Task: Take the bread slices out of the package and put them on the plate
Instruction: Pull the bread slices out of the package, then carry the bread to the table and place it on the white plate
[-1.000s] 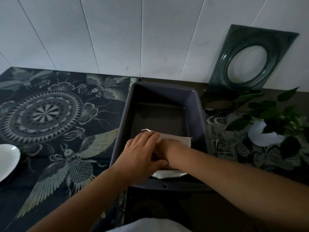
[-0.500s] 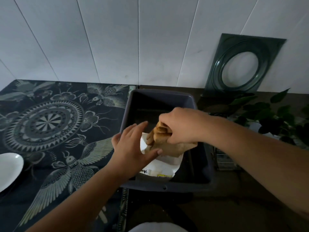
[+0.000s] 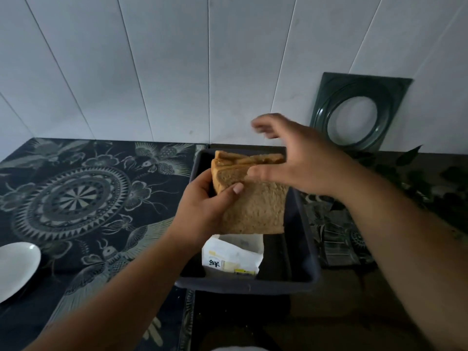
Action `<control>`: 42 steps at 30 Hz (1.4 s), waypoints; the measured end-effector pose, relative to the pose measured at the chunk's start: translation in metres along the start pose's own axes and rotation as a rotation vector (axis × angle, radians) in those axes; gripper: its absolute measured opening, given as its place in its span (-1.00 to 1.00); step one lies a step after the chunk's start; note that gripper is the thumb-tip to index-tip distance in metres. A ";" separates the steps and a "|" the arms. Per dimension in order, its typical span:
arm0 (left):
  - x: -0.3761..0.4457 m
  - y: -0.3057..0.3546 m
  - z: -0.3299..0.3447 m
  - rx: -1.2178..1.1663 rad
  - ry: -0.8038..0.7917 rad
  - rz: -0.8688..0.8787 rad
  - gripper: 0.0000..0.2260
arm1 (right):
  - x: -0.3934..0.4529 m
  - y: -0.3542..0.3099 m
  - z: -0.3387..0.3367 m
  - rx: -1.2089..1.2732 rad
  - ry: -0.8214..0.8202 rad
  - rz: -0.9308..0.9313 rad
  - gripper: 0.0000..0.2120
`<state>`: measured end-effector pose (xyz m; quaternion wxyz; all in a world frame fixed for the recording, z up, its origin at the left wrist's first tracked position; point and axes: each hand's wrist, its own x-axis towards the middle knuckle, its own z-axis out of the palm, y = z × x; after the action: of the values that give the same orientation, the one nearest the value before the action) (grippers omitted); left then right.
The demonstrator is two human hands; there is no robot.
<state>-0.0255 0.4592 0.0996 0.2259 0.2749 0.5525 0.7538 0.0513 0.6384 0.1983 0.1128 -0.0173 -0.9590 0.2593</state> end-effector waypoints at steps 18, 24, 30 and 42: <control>-0.106 -0.033 0.001 -0.086 0.055 -0.466 -0.51 | -0.133 -0.013 0.145 1.075 0.046 0.619 -0.57; -0.129 -0.037 0.001 -0.089 0.185 -0.564 -0.58 | -0.141 -0.005 0.162 1.172 0.006 0.708 -0.66; -0.176 -0.032 0.009 -0.137 0.485 -0.557 -0.56 | -0.135 0.000 0.164 1.184 -0.259 0.597 -0.73; -0.353 -0.053 0.045 -0.321 1.251 -0.387 -0.67 | -0.160 -0.072 0.232 0.897 -1.077 0.298 -0.69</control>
<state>0.2700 0.2791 0.0011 0.0323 -0.3543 0.4996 0.7898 0.1568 0.4470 0.0067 -0.4167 0.0305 -0.6700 0.6137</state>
